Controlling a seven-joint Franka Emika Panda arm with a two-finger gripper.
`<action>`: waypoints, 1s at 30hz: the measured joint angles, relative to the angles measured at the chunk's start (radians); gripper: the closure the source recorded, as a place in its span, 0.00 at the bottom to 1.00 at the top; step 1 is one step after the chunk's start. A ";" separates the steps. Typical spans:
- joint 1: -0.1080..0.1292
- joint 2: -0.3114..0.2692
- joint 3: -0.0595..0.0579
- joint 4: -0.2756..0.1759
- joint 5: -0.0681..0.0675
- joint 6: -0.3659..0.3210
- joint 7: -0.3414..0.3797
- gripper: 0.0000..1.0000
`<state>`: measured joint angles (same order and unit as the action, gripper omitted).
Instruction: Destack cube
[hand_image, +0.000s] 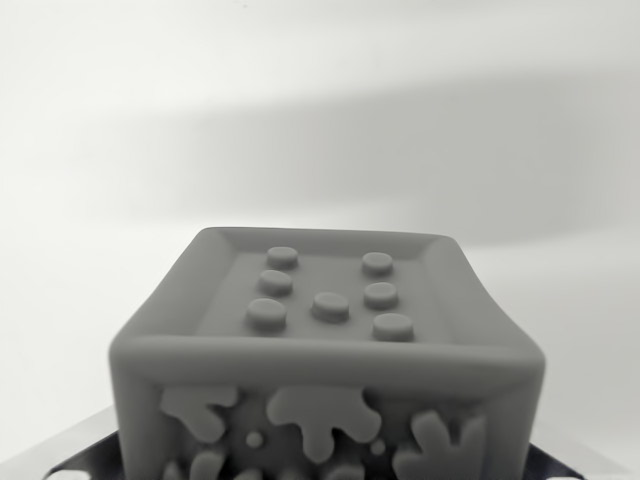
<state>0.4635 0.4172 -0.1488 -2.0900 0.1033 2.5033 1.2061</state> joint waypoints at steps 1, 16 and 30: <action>0.003 0.001 0.000 0.002 0.000 -0.001 0.002 1.00; 0.010 0.079 0.009 0.018 0.010 0.051 0.003 1.00; 0.000 0.155 0.022 0.032 0.024 0.113 -0.007 1.00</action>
<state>0.4635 0.5722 -0.1265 -2.0578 0.1276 2.6161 1.1996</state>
